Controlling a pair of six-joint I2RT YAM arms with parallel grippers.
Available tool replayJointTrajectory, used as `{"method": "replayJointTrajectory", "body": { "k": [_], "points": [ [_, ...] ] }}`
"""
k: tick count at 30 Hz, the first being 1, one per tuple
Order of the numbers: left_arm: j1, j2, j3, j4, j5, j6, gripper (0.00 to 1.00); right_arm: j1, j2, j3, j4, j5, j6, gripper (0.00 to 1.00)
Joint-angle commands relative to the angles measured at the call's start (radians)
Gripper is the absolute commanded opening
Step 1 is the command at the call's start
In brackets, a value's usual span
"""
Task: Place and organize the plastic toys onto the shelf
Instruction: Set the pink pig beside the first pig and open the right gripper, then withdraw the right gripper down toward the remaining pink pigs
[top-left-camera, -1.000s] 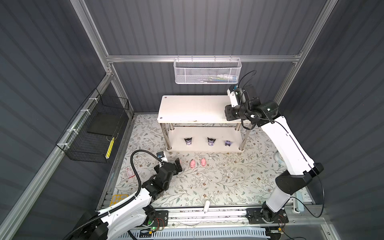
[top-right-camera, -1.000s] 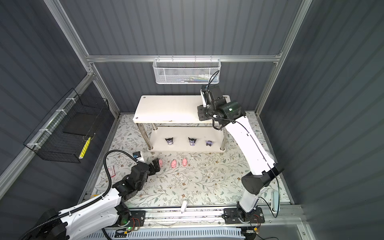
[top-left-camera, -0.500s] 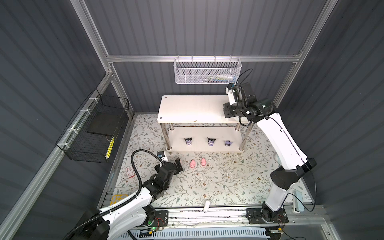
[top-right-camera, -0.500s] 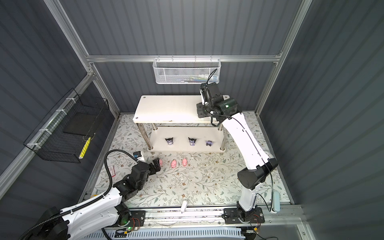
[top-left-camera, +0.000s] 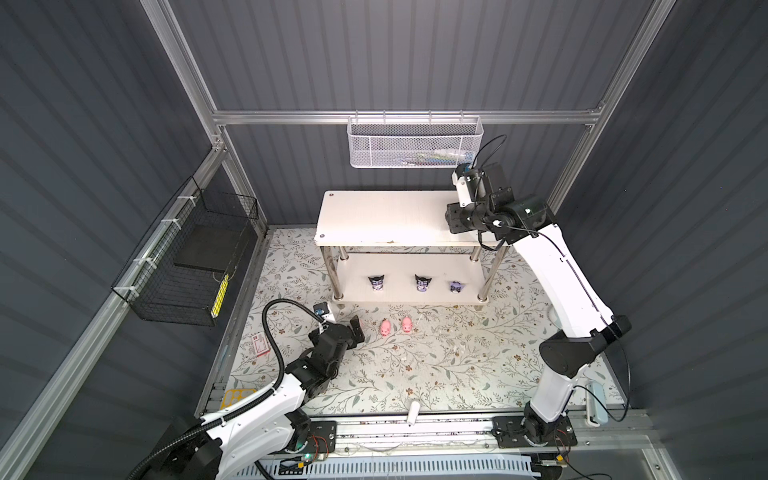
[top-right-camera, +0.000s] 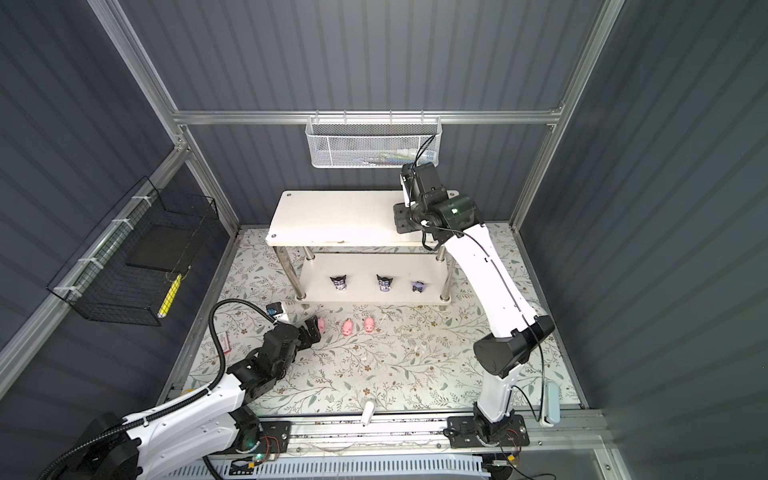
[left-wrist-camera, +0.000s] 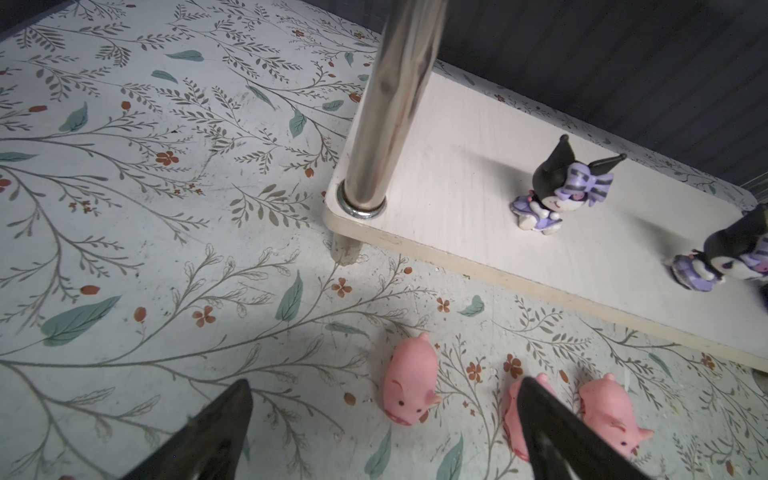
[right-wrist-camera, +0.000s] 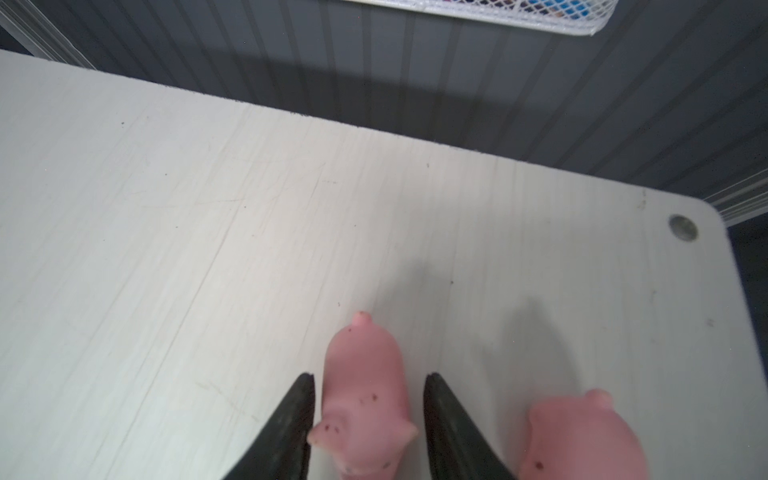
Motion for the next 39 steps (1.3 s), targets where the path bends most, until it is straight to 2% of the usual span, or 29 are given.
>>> {"method": "replayJointTrajectory", "body": {
  "k": [1,8,12,17,20,26,33,39],
  "points": [
    [0.006,0.008,-0.001,0.014,0.007,0.002,0.99,-0.005,-0.009,0.029,0.002,-0.009,-0.009,0.51],
    [0.010,0.011,-0.003,0.014,0.010,-0.001,0.99,-0.005,-0.054,0.052,0.021,-0.067,-0.012,0.56],
    [0.011,0.009,-0.005,0.013,0.009,-0.002,0.99,-0.003,-0.150,-0.020,0.106,-0.143,-0.021,0.57],
    [0.014,0.001,-0.004,0.003,0.006,-0.003,0.99,0.019,-0.348,-0.241,0.275,-0.190,-0.067,0.58],
    [0.018,-0.007,-0.002,-0.008,0.001,-0.003,0.99,0.063,-0.481,-0.408,0.357,-0.195,-0.142,0.57],
    [0.019,-0.007,0.013,-0.028,-0.009,0.003,0.99,0.250,-0.733,-0.752,0.439,-0.092,-0.278,0.57],
    [0.020,-0.010,0.038,-0.056,-0.040,0.003,0.99,0.377,-0.921,-1.133,0.530,-0.018,-0.128,0.56],
    [0.021,0.005,0.065,-0.078,-0.057,0.011,0.99,0.500,-0.858,-1.296,0.592,0.069,-0.017,0.57]
  ]
}}
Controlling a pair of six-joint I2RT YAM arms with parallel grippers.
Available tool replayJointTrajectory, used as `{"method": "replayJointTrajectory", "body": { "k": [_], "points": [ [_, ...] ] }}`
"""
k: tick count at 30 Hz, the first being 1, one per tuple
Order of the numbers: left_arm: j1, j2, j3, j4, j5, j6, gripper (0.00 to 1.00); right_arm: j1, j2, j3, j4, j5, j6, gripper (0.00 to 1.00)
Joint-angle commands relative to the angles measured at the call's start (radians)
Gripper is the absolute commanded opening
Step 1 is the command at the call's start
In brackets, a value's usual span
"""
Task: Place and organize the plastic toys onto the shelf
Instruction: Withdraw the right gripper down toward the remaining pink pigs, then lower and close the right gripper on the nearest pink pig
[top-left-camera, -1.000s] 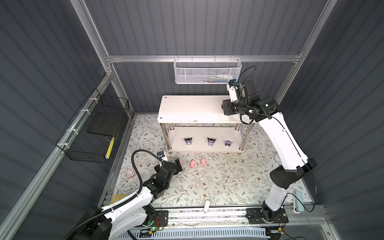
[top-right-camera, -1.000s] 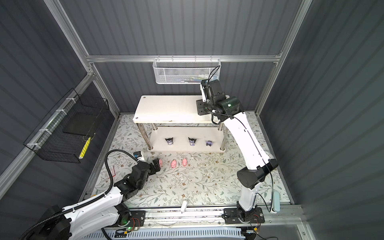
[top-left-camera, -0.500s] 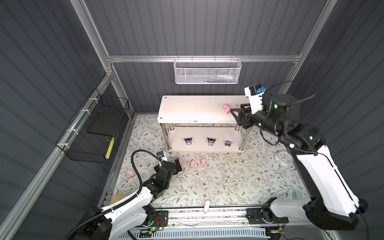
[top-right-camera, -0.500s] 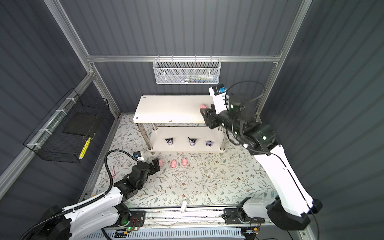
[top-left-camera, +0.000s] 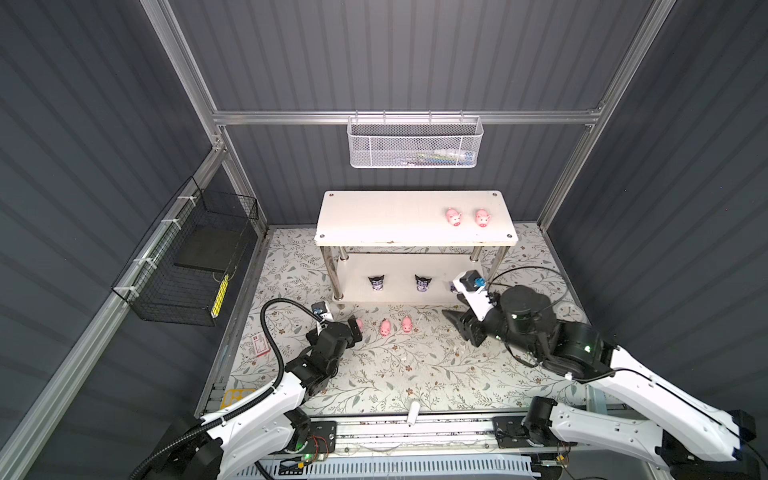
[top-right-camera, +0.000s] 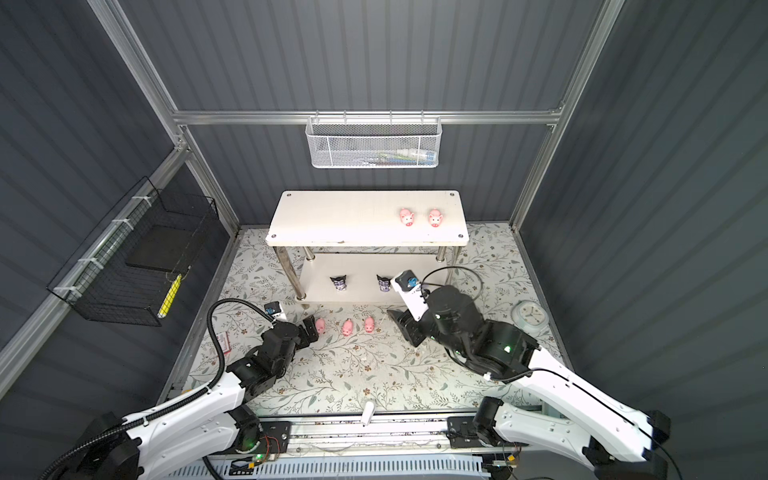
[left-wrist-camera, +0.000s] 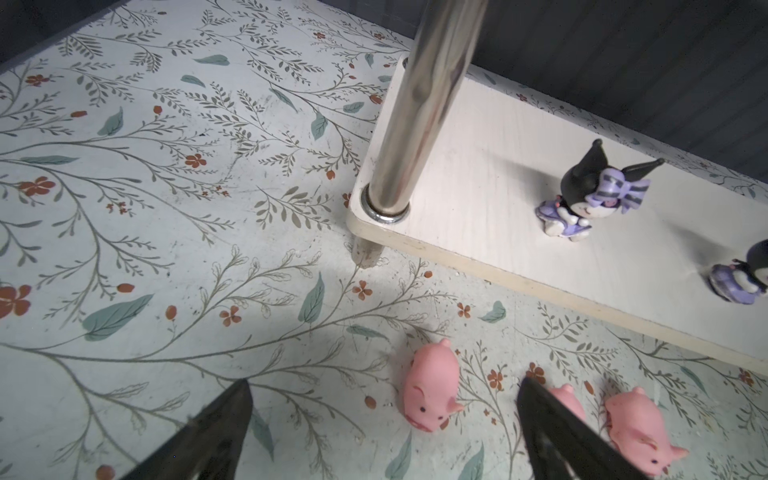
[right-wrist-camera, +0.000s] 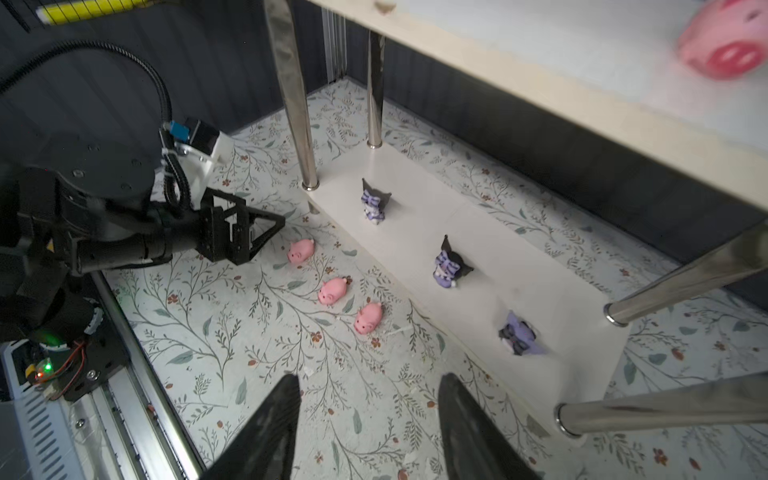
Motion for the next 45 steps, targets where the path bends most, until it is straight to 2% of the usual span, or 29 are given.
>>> {"method": "replayJointTrajectory", "body": {
  "k": [1,6,9,18,27,45],
  "points": [
    [0.005,0.003,0.041,-0.027,-0.029,0.012,0.99,0.038,0.059,-0.066,0.097,0.060,0.111,0.57],
    [0.005,-0.011,0.040,-0.039,-0.037,0.004,0.99,0.042,0.186,-0.181,0.308,-0.005,0.255,0.59],
    [0.006,-0.025,0.037,-0.051,-0.042,-0.002,0.99,0.045,0.341,-0.146,0.313,-0.017,0.290,0.60],
    [0.005,-0.047,0.040,-0.087,-0.059,-0.010,0.99,0.038,0.654,-0.044,0.327,0.024,0.396,0.63],
    [0.006,-0.051,0.033,-0.086,-0.062,-0.013,0.99,-0.030,0.741,-0.024,0.317,0.021,0.468,0.68],
    [0.007,-0.033,0.012,-0.065,-0.062,-0.024,0.99,-0.070,0.869,0.052,0.289,-0.009,0.459,0.68]
  ]
}}
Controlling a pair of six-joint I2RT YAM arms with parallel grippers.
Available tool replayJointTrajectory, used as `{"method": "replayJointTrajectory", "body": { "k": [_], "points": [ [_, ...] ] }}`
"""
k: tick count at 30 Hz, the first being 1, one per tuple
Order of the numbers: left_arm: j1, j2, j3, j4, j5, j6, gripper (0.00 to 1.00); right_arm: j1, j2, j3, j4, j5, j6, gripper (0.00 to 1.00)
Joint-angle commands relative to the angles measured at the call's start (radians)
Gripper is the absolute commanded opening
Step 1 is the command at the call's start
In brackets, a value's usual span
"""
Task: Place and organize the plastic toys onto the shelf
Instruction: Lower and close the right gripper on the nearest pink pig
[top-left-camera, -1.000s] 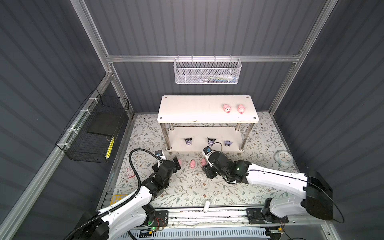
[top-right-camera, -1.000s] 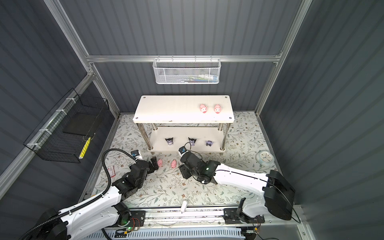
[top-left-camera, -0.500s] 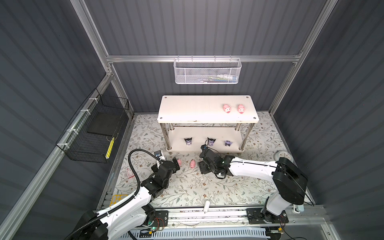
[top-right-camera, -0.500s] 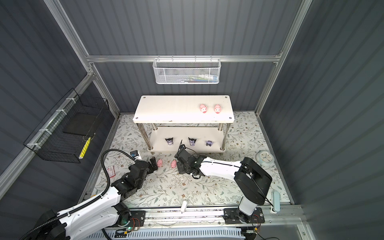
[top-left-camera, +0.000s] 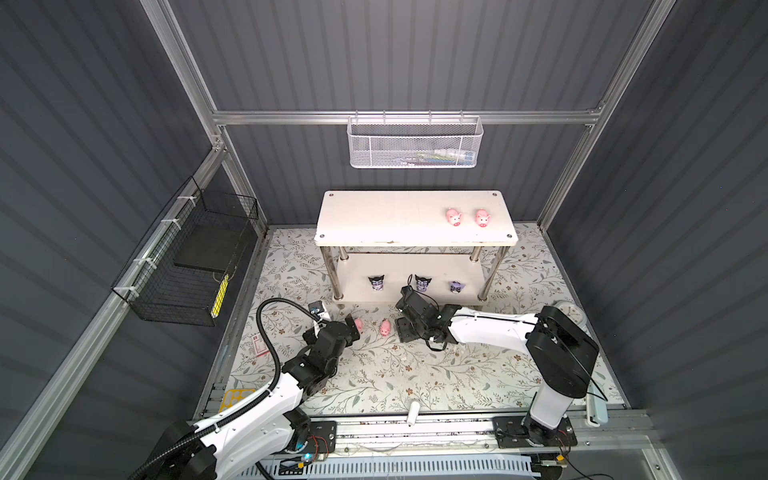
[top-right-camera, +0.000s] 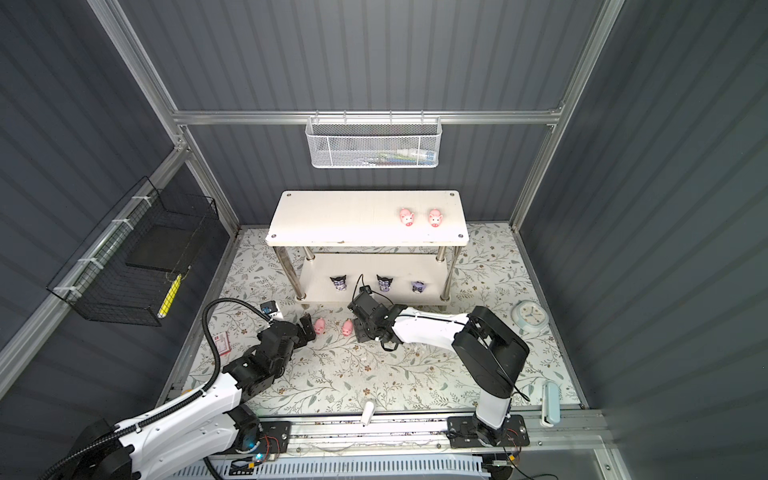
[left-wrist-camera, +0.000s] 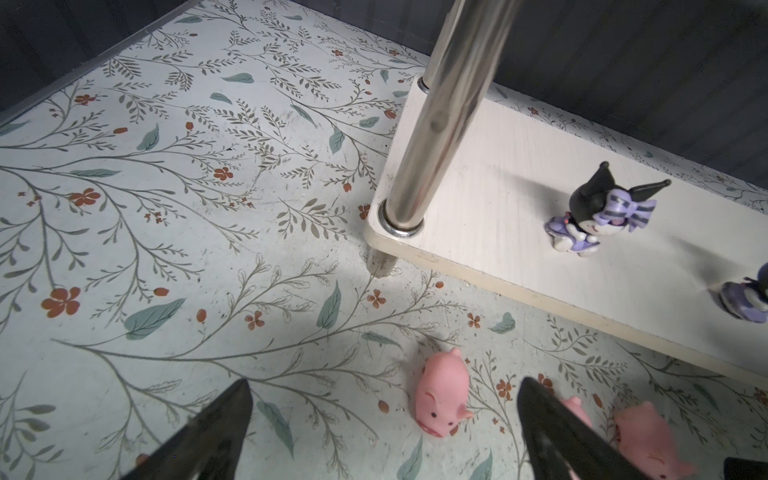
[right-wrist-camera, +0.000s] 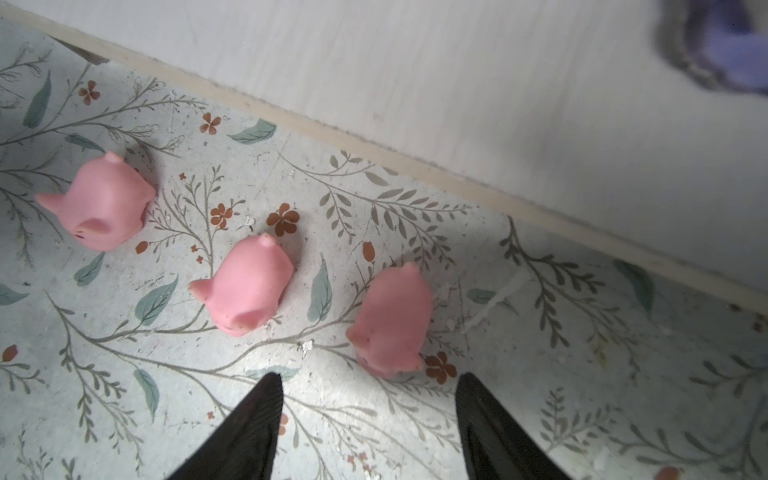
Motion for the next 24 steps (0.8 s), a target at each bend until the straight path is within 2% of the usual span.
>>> {"method": "replayJointTrajectory", "body": {
  "k": [1,24],
  "points": [
    [0.007,0.006,-0.004,0.003,-0.026,-0.016,0.99,-0.004,0.026,0.034,-0.026,0.002,0.009,0.67],
    [0.008,-0.014,-0.013,-0.004,-0.038,-0.014,0.99,-0.022,0.119,0.113,-0.088,-0.012,0.016,0.60]
  ]
}}
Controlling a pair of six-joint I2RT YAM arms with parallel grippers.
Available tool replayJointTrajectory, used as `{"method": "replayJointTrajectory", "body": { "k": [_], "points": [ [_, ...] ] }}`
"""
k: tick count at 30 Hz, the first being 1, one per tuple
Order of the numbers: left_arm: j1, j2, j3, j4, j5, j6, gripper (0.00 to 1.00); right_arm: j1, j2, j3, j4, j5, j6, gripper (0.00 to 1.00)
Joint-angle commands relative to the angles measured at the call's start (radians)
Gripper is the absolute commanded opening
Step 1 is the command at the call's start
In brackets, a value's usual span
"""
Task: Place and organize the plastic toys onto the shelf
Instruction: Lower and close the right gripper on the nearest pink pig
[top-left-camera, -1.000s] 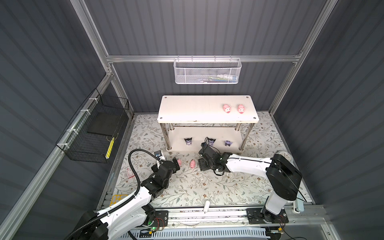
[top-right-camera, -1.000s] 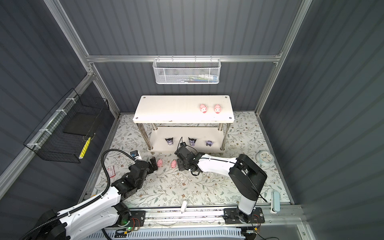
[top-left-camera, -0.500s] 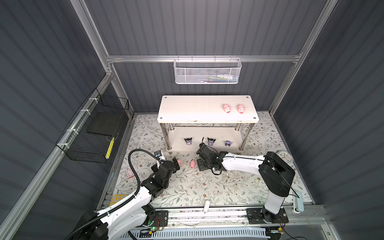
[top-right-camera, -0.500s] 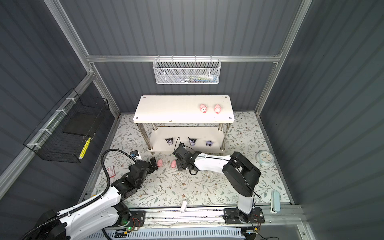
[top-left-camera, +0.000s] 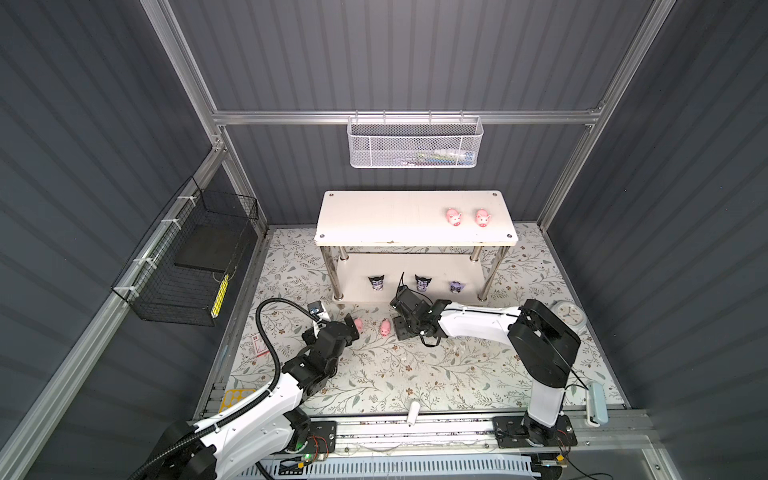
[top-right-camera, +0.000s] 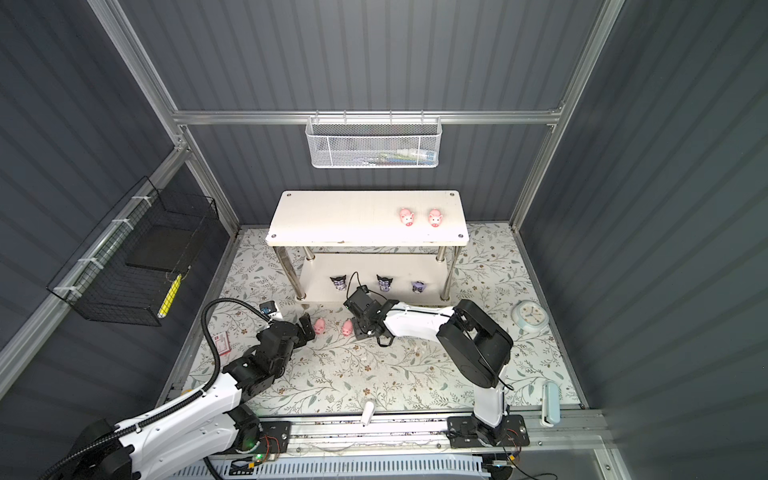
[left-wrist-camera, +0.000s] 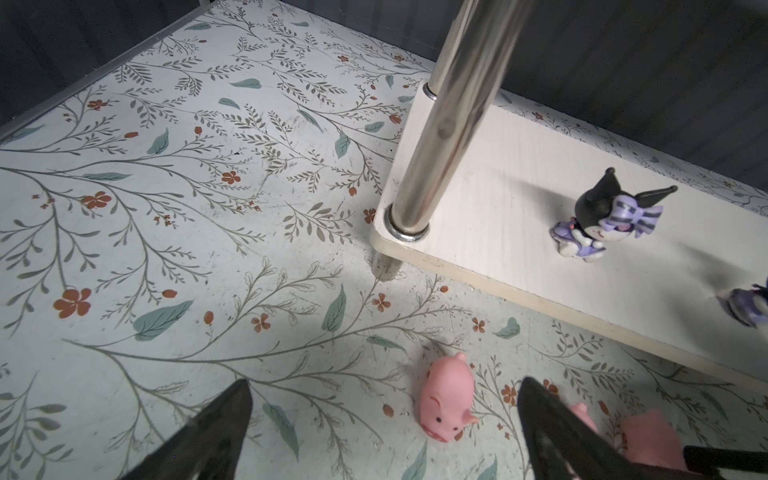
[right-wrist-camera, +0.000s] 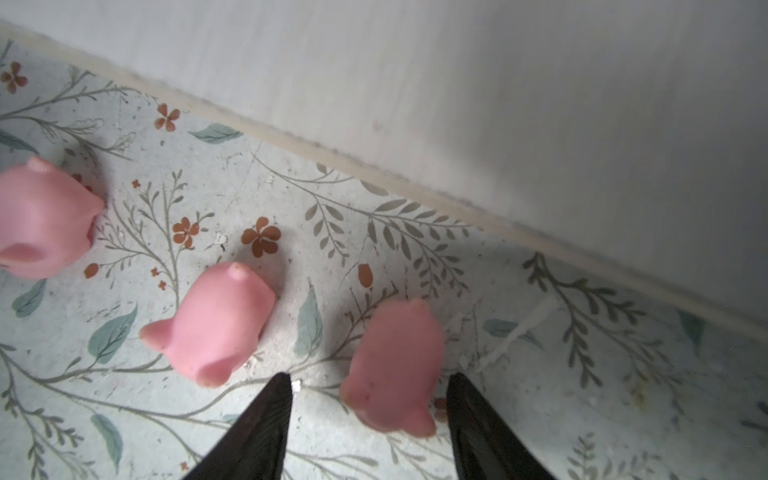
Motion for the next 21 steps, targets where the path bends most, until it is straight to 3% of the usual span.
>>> {"method": "replayJointTrajectory", "body": {
  "k": [1,21],
  "points": [
    [0.009,-0.014,-0.012,-0.008,-0.022,-0.014,0.99,-0.006,0.014,0.027,-0.040,0.003,0.017,0.60],
    [0.010,-0.035,-0.027,-0.012,-0.025,-0.025,0.99,-0.015,0.053,0.055,-0.066,0.000,0.030,0.47]
  ]
}}
